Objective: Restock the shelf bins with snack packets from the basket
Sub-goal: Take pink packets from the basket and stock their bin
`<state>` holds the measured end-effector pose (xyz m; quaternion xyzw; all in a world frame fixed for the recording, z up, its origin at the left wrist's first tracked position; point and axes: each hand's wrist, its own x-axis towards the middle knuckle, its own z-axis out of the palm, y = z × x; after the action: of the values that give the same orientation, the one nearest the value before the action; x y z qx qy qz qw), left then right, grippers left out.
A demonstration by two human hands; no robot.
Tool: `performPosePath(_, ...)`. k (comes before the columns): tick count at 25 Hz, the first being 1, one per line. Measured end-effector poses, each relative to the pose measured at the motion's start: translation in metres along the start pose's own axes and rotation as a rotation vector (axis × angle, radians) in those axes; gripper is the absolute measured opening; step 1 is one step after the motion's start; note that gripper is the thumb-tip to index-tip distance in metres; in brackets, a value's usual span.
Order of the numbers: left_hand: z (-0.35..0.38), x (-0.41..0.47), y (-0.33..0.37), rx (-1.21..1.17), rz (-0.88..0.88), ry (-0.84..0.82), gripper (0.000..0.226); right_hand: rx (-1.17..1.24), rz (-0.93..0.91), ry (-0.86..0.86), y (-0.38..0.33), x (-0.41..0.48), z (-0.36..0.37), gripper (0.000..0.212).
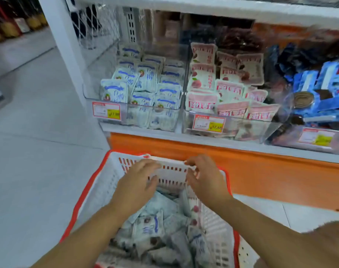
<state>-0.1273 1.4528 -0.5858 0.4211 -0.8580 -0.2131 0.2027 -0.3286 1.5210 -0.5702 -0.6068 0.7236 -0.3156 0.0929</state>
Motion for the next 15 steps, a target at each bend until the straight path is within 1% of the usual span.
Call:
performPosePath(2,0.035,-0.028,-0.035,0.046,-0.128,-0.297,0.045,-0.009,0.349,-0.435,0.029,-0.015,0.046,0.029)
performPosePath(3,0.049,-0.038,-0.049,0.045,-0.179,-0.407,0.047,-0.008,0.485,-0.572,0.045,-0.020,0.063,0.034)
performPosePath(4,0.063,-0.047,-0.061,0.032,-0.216,-0.467,0.048,-0.034,0.585,-0.645,0.062,-0.022,0.075,0.037)
performPosePath(5,0.074,-0.053,-0.070,0.015,-0.248,-0.495,0.047,-0.084,0.646,-0.694,0.077,-0.023,0.086,0.038)
performPosePath(8,0.101,-0.060,-0.082,-0.050,-0.285,-0.547,0.044,-0.203,0.719,-0.777,0.114,-0.028,0.116,0.041)
performPosePath(11,0.117,-0.061,-0.087,-0.060,-0.280,-0.550,0.042,-0.152,0.755,-0.713,0.138,-0.029,0.145,0.039)
performPosePath(13,0.127,-0.061,-0.091,-0.065,-0.311,-0.563,0.043,-0.187,0.733,-0.703,0.154,-0.031,0.165,0.039)
performPosePath(15,0.130,-0.061,-0.097,-0.061,-0.340,-0.585,0.044,-0.286,0.709,-0.804,0.170,-0.035,0.184,0.061)
